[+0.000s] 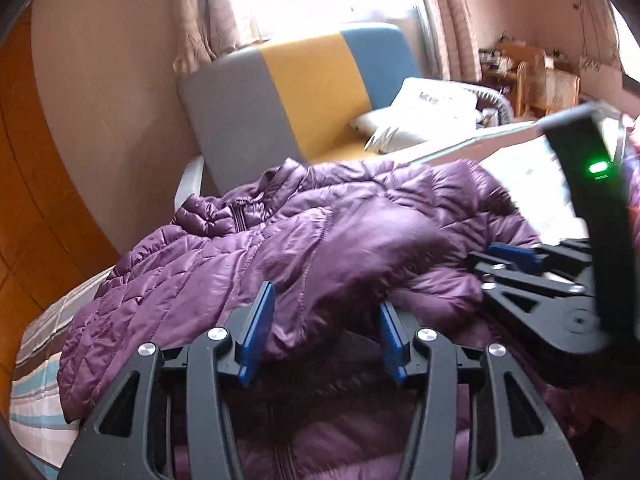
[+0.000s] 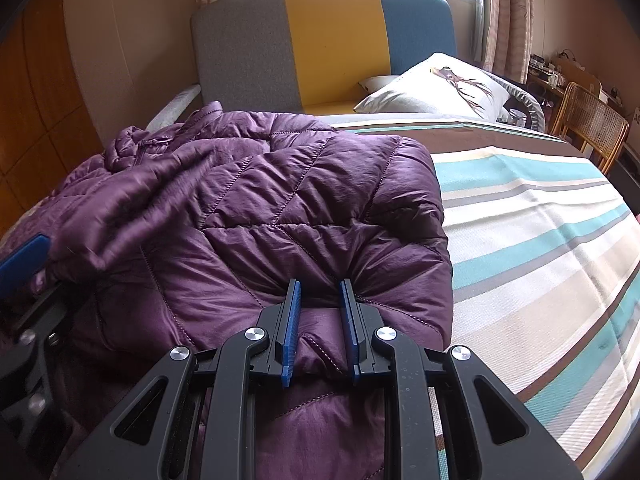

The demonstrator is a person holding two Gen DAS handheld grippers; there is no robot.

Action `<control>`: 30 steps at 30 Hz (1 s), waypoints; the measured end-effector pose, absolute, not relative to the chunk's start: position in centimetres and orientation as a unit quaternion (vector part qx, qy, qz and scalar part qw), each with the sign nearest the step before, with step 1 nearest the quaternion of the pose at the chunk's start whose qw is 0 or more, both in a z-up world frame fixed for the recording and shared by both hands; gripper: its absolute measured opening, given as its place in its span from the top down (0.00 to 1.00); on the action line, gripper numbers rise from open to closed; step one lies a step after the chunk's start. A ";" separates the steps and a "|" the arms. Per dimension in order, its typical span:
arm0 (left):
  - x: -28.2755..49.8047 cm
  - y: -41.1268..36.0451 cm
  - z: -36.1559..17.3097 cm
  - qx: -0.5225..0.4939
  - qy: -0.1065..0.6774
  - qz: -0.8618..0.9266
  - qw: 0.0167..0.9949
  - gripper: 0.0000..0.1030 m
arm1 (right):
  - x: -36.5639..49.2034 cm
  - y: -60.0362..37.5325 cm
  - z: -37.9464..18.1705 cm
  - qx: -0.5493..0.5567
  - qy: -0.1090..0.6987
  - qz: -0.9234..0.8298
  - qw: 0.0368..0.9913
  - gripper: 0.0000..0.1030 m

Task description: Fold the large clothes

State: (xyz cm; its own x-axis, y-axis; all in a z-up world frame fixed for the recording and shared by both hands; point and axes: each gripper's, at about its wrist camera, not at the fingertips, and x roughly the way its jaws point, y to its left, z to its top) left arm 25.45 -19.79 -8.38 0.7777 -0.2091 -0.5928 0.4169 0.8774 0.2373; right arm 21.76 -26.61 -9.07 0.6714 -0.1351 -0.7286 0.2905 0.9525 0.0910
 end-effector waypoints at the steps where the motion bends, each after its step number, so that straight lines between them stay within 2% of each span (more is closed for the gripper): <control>1: 24.8 -19.3 -8.0 0.172 0.283 -0.176 0.927 0.44 | 21.8 -26.6 -9.1 0.100 0.388 -0.117 0.909 0.81; 3: 23.7 -18.5 -7.3 0.156 0.271 -0.192 0.930 0.41 | 21.8 -26.6 -9.1 0.099 0.388 -0.118 0.909 0.81; 9: 22.3 -14.8 -6.0 0.134 0.269 -0.204 0.932 0.40 | 21.9 -26.5 -9.2 0.097 0.388 -0.119 0.909 0.81; 15: 26.6 -7.4 -5.8 0.080 0.297 -0.047 0.950 0.40 | 21.9 -26.1 -9.2 0.089 0.388 -0.124 0.909 0.80; 20: 30.9 -0.8 -8.3 0.018 0.352 0.063 0.934 0.42 | 21.9 -26.1 -9.1 0.086 0.389 -0.126 0.909 0.80; 22: 32.0 0.2 -10.1 -0.006 0.384 0.050 0.922 0.42 | 21.8 -26.0 -9.1 0.084 0.390 -0.126 0.908 0.80; 26: 32.3 0.0 -10.9 -0.005 0.390 0.044 0.920 0.40 | 21.7 -25.9 -8.3 0.078 0.391 -0.119 0.909 0.80; 30: 32.3 0.0 -11.0 -0.012 0.388 0.039 0.921 0.38 | 20.6 -23.9 -4.2 0.090 0.330 -0.075 0.937 0.80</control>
State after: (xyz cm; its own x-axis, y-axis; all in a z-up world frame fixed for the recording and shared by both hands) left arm 32.28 0.02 -11.03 0.6960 0.0619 -0.7153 -0.0809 0.9967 0.0075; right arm 20.61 -23.91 -4.19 0.7705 -0.0817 -0.6321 0.2011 0.9723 0.1195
